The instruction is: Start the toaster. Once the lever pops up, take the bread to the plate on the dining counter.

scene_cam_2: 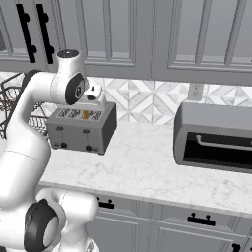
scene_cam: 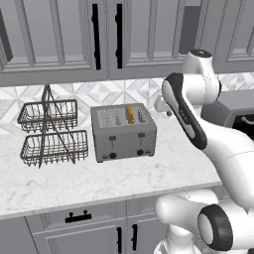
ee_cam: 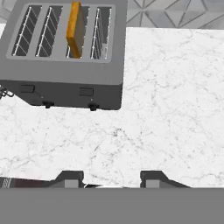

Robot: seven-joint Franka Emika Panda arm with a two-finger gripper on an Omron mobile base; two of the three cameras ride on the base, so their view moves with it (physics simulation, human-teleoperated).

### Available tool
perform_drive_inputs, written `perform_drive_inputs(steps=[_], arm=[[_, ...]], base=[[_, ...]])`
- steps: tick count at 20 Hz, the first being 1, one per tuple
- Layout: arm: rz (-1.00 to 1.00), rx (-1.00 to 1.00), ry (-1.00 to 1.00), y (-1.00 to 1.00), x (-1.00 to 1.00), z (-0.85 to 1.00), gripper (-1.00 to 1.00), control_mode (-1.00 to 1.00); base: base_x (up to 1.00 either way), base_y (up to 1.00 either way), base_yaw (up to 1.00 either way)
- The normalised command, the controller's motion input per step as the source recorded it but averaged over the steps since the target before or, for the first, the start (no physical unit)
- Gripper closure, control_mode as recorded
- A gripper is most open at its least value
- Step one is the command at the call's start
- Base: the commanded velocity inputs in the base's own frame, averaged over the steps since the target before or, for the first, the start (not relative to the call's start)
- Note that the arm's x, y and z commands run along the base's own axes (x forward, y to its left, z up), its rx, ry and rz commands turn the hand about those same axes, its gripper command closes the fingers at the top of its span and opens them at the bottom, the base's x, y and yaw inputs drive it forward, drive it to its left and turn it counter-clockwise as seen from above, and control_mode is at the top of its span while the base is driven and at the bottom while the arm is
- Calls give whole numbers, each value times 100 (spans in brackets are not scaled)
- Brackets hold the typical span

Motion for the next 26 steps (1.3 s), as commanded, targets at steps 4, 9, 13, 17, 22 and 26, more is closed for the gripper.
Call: perform_drive_inputs(steps=[4, 9, 13, 17, 22, 26], arm=[[-5, 0, -1, 21, -5, 0, -100, -100], [-6, 0, -21, 36, 0, -4, -100, -100], [-2, 0, -24, 36, 1, 0, -100, -100], [-1, 0, -9, 37, 25, -4, -100, -100], [0, 0, 0, 17, 37, -11, 100, -100], [0, 1, 2, 0, 7, -9, 100, -100]], base=[[0, 0, 0], [0, 0, 0], [0, 0, 0], [0, 0, 0], [0, 0, 0], [0, 0, 0]])
